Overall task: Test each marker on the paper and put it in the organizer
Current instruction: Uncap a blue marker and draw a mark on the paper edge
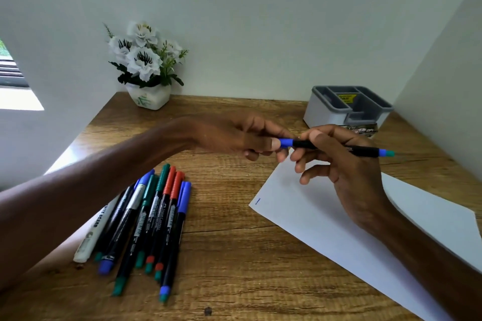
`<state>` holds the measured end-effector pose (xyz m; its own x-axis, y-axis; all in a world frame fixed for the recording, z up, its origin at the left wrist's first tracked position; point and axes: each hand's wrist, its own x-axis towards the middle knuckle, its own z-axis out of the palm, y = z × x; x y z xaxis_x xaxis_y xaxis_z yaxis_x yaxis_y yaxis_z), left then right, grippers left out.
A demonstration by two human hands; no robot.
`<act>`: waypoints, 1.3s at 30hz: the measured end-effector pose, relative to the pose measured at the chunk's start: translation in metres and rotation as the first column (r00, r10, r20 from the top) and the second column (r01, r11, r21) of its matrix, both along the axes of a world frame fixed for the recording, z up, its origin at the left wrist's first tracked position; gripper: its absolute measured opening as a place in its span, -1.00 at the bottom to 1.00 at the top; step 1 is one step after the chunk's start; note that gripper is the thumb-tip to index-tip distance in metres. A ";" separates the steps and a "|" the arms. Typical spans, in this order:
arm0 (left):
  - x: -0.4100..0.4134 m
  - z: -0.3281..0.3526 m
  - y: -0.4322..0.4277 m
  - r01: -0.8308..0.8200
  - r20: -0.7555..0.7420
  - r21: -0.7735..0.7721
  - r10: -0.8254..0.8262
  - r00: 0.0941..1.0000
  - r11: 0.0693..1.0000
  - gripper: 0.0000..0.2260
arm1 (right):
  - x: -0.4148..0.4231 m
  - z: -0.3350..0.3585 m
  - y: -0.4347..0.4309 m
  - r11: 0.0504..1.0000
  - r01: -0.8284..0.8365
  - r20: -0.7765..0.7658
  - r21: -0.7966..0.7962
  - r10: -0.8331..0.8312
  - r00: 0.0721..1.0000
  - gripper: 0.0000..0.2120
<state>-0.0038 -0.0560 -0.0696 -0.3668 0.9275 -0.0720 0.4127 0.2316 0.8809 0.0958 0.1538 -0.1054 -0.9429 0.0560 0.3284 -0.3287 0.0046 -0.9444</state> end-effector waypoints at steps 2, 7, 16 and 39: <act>0.009 0.005 0.005 0.026 -0.077 0.022 -0.024 0.997 0.999 -0.68 | 0.001 0.002 -0.005 1.000 -0.019 -0.004 0.022 0.019 1.000 -0.82; 0.024 0.005 0.020 -0.070 -0.021 0.094 0.072 0.997 0.993 -0.44 | -0.001 -0.001 -0.011 0.977 0.199 0.068 -0.079 -0.194 0.979 -0.68; 0.030 0.002 0.027 -0.108 -0.003 0.157 0.109 0.994 0.982 -0.51 | 0.004 -0.003 -0.019 0.980 0.167 0.259 -0.105 -0.135 0.956 -0.49; 0.004 -0.025 0.023 -0.408 -0.293 0.154 0.436 0.851 0.900 -0.77 | -0.037 0.039 0.041 0.911 0.309 -0.096 0.273 -0.293 0.951 -0.86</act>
